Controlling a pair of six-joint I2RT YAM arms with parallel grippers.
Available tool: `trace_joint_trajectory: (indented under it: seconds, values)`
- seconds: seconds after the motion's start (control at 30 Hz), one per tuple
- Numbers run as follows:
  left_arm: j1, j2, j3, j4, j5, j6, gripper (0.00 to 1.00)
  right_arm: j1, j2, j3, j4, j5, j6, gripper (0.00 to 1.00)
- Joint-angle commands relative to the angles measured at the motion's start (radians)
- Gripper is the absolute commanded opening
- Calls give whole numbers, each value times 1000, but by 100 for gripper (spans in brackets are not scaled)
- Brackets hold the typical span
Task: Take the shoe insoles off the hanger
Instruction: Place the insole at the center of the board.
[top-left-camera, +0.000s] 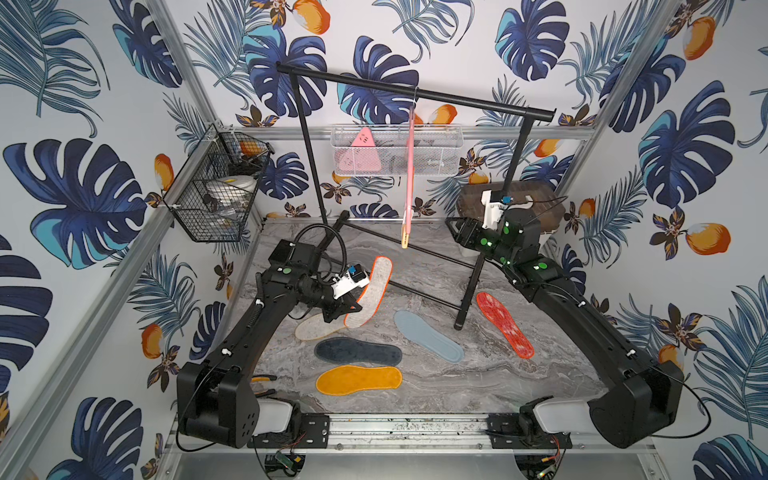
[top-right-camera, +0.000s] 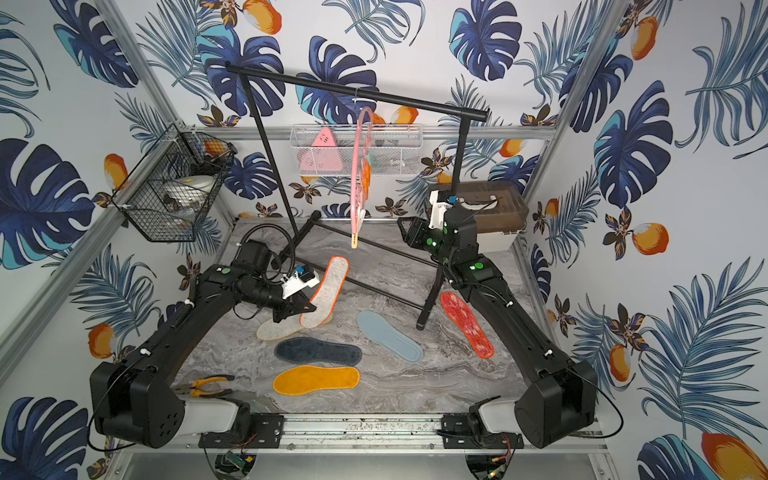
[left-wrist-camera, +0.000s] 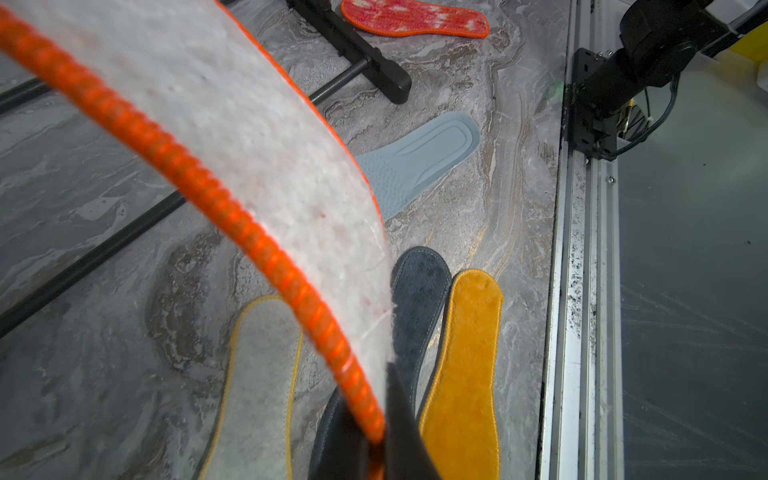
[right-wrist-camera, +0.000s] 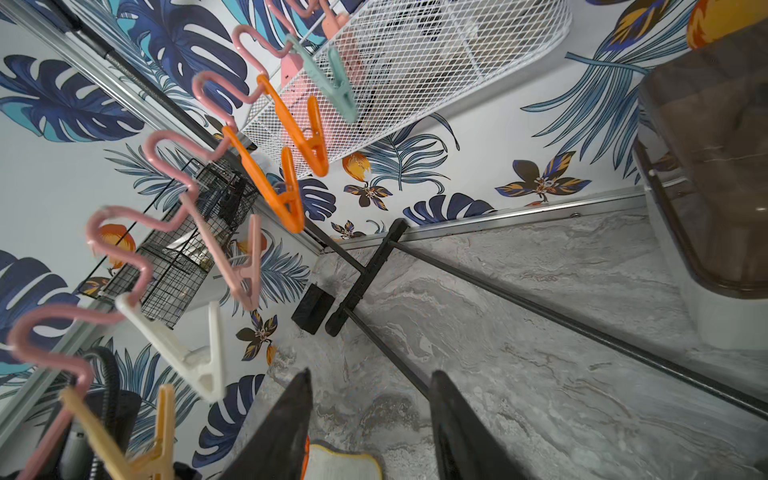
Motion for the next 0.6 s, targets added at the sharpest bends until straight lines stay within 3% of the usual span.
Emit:
trace_joint_trajectory:
  seconds: [0.0, 0.27, 0.47, 0.57]
  values:
    - [3, -11, 20, -86, -121, -1, 0, 0, -52, -49, 40, -5, -81, 53]
    - [9, -72, 14, -130, -359, -57, 0, 3, -204, -264, 168, -46, -164, 66]
    - [10, -118, -4, -107, -530, -130, 0, 31, -279, -392, 270, -151, -188, 100]
    - [10, -106, -22, -61, -677, -198, 0, 56, -310, -450, 266, -142, -233, 100]
